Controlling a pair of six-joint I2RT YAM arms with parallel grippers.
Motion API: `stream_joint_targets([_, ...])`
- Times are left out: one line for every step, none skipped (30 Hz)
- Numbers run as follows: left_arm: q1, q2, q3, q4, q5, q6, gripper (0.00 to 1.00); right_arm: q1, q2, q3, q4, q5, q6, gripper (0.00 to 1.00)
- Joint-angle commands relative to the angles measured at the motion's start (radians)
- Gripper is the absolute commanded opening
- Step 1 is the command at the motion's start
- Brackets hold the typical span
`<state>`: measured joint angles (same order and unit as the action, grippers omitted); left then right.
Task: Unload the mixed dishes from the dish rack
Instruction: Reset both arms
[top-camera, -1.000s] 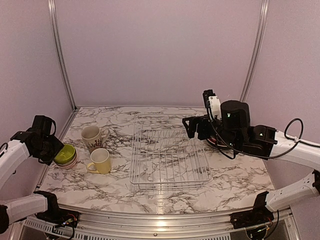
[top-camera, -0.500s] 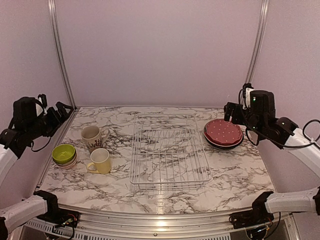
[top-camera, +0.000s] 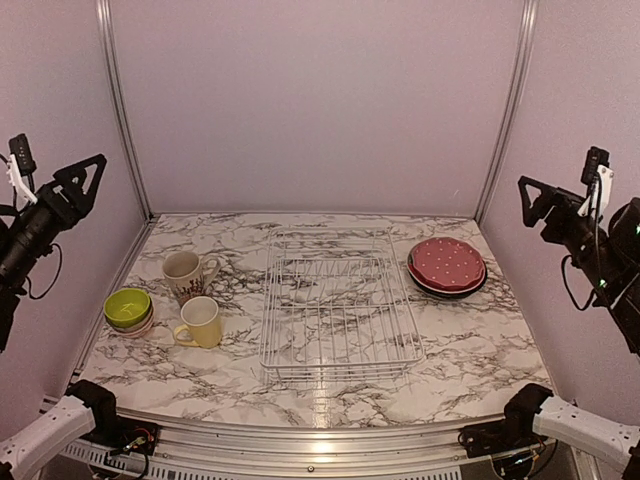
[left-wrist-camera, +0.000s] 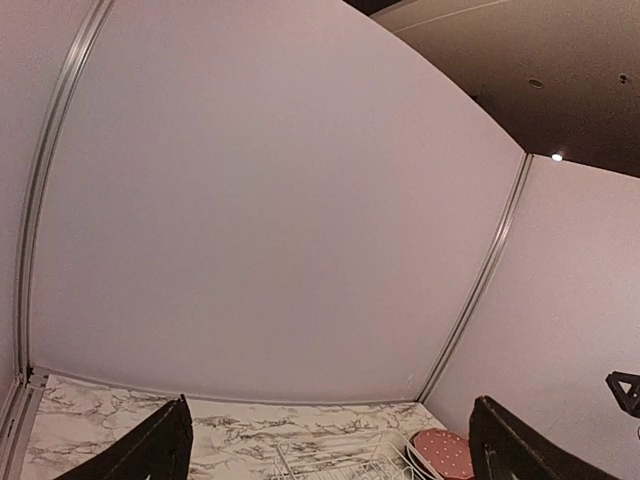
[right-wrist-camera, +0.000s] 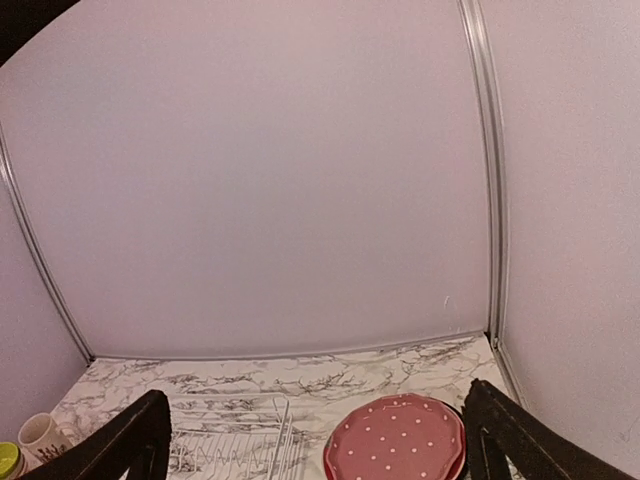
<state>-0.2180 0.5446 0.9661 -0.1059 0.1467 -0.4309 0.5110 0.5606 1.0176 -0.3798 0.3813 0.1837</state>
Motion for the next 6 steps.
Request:
stream_joint_targets([-0.004,-0.061,-0.009,0.096,0.009,0.035,0.99,-0.004,-0.057,0.020,0.042,-0.042,-0.054,0.99])
stream_joint_targets([-0.004,-0.068,-0.007,0.097,0.002,0.035,0.99,-0.003,-0.064,0.018,0.045,-0.042,-0.054,0.99])
stream_joint_targets([-0.004,-0.072,-0.004,0.097,-0.005,0.034,0.99,-0.003,-0.066,0.018,0.046,-0.043,-0.051,0.99])
stream_joint_targets([-0.004,-0.072,-0.003,0.097,-0.004,0.033,0.99,-0.003,-0.066,0.017,0.045,-0.045,-0.050,0.98])
stream_joint_targets([-0.004,-0.071,-0.003,0.097,0.001,0.031,0.99,-0.003,-0.065,0.015,0.043,-0.045,-0.047,0.99])
stream_joint_targets([-0.004,-0.068,-0.003,0.096,0.005,0.028,0.99,-0.004,-0.065,0.007,0.038,-0.041,-0.041,0.99])
